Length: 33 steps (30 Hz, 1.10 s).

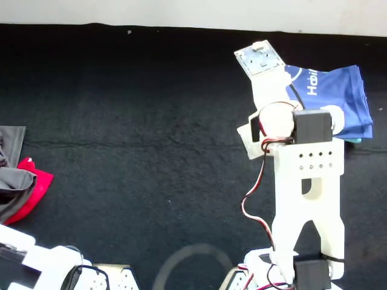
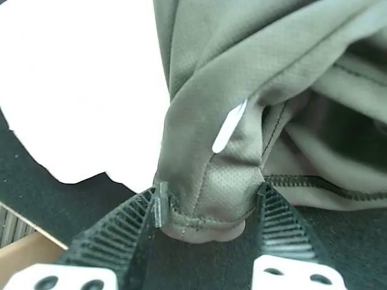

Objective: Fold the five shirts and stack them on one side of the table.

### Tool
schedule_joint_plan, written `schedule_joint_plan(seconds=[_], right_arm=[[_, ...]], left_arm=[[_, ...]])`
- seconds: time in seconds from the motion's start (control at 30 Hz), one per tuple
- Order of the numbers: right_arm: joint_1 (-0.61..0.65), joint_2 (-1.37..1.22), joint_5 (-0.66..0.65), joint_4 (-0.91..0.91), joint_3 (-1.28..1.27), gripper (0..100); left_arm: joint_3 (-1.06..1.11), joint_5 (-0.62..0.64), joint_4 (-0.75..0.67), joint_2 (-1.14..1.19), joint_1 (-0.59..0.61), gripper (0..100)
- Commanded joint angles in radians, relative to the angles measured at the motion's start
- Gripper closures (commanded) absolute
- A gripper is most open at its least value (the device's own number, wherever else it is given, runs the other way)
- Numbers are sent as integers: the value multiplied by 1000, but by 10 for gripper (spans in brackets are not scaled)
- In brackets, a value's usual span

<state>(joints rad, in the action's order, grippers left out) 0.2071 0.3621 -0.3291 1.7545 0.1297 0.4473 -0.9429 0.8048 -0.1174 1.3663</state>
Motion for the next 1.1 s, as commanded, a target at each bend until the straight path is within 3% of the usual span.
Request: schedule_joint_plan(seconds=[0.0,0.07,0.17,0.4,0.53,0.67,0.8,1.07], right_arm=[[8,31,5,4,-2,982],[8,31,6,4,-2,982],[8,31,9,4,-4,982],[10,25,11,4,-27,982],[10,33,11,-21,-124,982],[-12,33,15,-79,-232,986],[-84,35,69,-116,-305,986],[-249,200,66,-206,-496,986]], left_arm=[[-64,-6,-37,15,-1,764],[-82,-6,-38,15,-12,803],[-101,-6,-37,10,-35,988],[-107,3,-21,-38,-101,992],[-140,98,152,-177,-194,992],[-220,219,377,-355,-398,992],[-308,328,516,-521,-679,992],[-440,417,535,-671,-1181,992]])
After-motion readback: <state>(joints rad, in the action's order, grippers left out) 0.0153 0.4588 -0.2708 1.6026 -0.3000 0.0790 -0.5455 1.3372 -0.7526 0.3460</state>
